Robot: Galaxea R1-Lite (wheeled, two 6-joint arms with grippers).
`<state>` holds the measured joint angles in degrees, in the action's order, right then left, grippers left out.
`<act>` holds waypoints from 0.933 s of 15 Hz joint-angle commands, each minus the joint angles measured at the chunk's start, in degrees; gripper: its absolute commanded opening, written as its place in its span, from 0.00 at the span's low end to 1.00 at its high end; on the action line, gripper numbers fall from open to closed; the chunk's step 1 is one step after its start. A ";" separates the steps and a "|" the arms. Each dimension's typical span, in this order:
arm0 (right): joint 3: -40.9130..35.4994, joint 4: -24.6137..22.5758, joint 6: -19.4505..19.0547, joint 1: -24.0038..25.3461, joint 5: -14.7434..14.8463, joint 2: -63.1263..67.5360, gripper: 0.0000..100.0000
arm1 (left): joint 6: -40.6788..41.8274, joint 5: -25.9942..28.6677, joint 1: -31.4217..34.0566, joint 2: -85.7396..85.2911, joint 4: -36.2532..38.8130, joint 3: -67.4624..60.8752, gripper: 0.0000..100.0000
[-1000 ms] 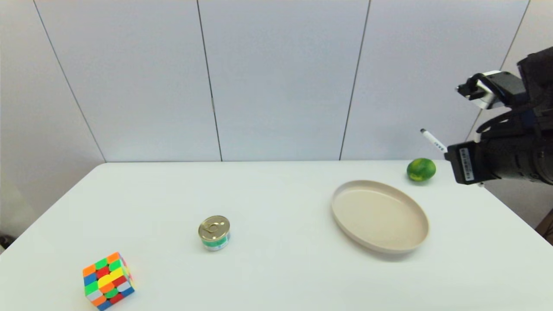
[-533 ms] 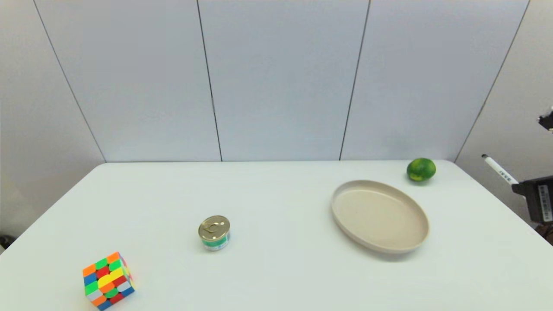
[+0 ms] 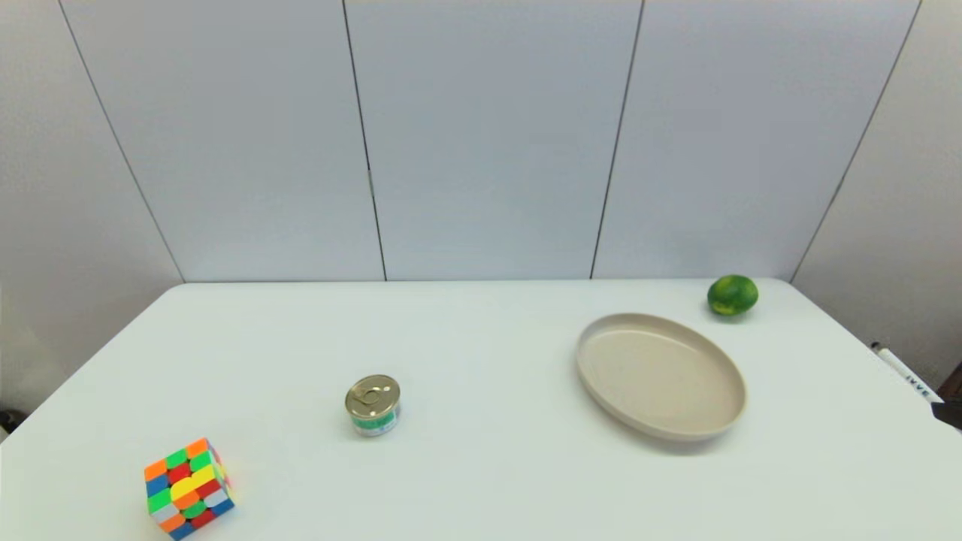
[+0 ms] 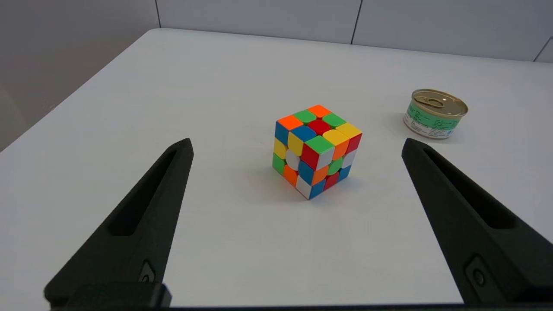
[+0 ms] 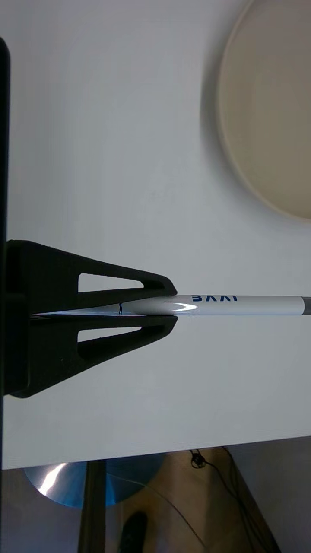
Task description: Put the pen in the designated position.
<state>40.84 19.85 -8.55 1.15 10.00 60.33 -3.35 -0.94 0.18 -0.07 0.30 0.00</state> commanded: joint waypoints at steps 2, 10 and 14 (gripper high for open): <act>0.29 -4.38 0.28 -0.35 -0.94 9.01 0.00 | 0.01 -0.03 -0.01 -0.01 0.05 0.00 1.00; 9.17 -8.77 3.62 -0.62 -1.91 25.89 0.00 | 0.01 -0.03 -0.01 -0.01 0.05 0.00 1.00; 11.10 -12.55 3.62 -2.73 -1.21 30.99 0.00 | -0.08 -0.03 -0.01 -0.01 0.05 0.00 1.00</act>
<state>50.82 7.90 -4.85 -0.66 8.42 86.97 -3.33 -0.94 0.18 -0.07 0.30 0.00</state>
